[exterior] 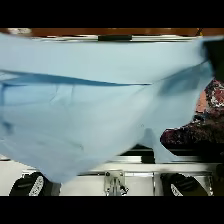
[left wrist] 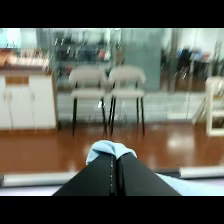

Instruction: Fold the shirts.

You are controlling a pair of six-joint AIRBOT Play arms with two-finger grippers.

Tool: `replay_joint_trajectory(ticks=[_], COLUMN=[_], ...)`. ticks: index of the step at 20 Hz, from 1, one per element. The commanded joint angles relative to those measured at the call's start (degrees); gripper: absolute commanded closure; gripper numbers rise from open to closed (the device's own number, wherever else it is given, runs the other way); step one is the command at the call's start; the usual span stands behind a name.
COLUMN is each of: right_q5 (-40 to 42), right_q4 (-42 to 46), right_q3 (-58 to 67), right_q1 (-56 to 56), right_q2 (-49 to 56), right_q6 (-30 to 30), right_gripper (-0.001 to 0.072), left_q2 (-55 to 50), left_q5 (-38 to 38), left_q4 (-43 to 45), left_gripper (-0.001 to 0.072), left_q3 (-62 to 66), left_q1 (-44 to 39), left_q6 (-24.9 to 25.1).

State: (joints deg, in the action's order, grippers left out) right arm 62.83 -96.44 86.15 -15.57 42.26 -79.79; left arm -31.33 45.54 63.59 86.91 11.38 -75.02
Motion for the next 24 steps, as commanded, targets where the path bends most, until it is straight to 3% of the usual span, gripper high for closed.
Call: replay_joint_trajectory(ticks=[1, 6, 9, 12, 15, 16, 17, 18, 20, 24], right_q5=[12.72, 3.85, -2.36, -5.68, -7.80, -7.54, -6.88, -6.03, -3.37, 11.04], right_q4=[7.06, 12.11, 13.79, 13.38, 12.72, 12.79, 12.72, 13.00, 13.92, 26.38], right_q3=[0.15, 0.15, 0.15, 0.15, 0.15, 0.15, 0.15, 0.17, 0.17, 0.15], right_q1=[0.04, 0.07, 0.81, 3.02, 4.81, 5.11, 5.22, 5.44, 5.86, 9.40], right_q2=[10.34, 31.26, 42.27, 47.63, 48.57, 48.41, 48.09, 47.47, 44.78, 37.59], right_q6=[3.45, 5.92, 12.11, 19.50, 19.65, 19.39, 18.95, 17.25, 9.38, -0.22], right_gripper=[0.0662, 0.0661, 0.0662, 0.0661, 0.0661, 0.0626, 0.0434, 0.0191, 0.0166, 0.0166], left_q2=[-2.54, -13.46, -23.39, -32.11, -37.29, -38.23, -38.62, -38.45, -37.75, -37.46], left_q5=[1.64, -1.60, -1.95, -3.02, -4.92, -5.14, -5.11, -4.90, -1.40, 17.20], left_q4=[3.74, 0.00, -3.26, -3.56, -3.65, -3.63, -3.65, -3.63, -3.54, 0.04], left_gripper=[0.0676, 0.0676, 0.0676, 0.0676, 0.0675, 0.0674, 0.0649, 0.0511, 0.0114, 0.0099], left_q3=[-10.67, -27.89, -31.26, -31.21, -31.19, -31.15, -31.06, -31.01, -29.07, -20.74], left_q1=[0.02, 0.00, -1.05, -5.11, -9.33, -10.29, -10.75, -10.73, -8.90, -0.83], left_q6=[-0.92, -3.72, -3.69, -3.69, -3.69, -3.69, -3.69, -3.69, -3.69, -3.74])
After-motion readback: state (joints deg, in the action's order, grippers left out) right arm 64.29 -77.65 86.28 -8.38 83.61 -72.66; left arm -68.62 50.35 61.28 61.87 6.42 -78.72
